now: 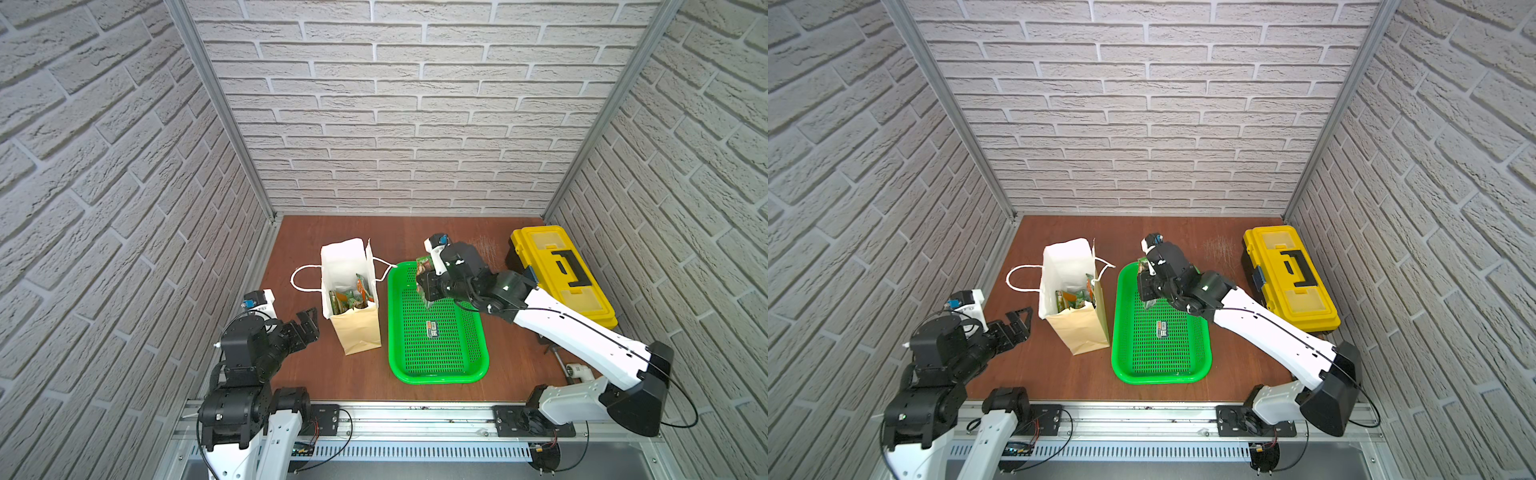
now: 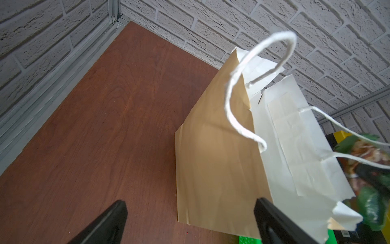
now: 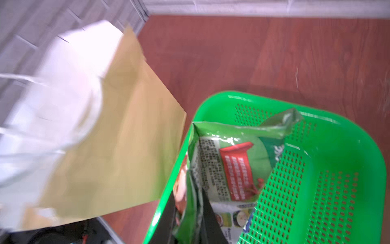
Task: Place the condiment packets inside the bag
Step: Pick up the condiment packet from the storage box, then place the condiment packet in the paper bag.
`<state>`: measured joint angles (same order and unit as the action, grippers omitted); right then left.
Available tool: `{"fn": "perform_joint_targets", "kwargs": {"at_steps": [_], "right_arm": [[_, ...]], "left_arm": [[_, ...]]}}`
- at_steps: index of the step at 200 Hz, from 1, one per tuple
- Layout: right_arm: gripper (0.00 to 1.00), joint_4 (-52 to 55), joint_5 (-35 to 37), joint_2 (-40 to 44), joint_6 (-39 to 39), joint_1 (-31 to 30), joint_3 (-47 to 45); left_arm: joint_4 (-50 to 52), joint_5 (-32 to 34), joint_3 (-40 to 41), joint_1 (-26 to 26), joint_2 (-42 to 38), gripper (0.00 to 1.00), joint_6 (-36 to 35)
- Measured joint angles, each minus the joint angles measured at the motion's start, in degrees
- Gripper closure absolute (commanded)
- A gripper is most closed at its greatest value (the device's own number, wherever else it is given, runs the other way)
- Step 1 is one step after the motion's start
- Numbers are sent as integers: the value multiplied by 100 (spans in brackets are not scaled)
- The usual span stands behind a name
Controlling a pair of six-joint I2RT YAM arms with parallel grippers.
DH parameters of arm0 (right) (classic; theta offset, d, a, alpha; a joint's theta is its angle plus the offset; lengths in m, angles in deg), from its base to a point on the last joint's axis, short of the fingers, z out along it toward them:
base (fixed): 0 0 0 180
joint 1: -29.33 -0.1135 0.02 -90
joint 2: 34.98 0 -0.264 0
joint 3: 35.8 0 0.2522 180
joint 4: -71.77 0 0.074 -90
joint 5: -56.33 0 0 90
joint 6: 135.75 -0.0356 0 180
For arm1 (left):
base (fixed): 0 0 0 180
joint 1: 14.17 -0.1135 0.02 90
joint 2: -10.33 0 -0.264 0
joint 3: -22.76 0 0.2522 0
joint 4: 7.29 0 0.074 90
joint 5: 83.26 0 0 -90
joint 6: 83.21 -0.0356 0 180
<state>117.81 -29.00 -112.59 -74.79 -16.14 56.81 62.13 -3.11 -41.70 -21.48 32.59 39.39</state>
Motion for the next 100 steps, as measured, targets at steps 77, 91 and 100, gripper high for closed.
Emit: {"fn": "perform_joint_targets", "kwargs": {"at_steps": [77,91,100], "right_arm": [[89,-426,-1134,-909,208,-610,2343],[89,-468,-1292,-1285,212,-686,2671],[89,-470,-1362,-1504,232,-732,2830]], "left_arm": [[0,0,0,4,0,2,2],[0,0,0,4,0,2,2],[0,0,0,4,0,2,2]]}}
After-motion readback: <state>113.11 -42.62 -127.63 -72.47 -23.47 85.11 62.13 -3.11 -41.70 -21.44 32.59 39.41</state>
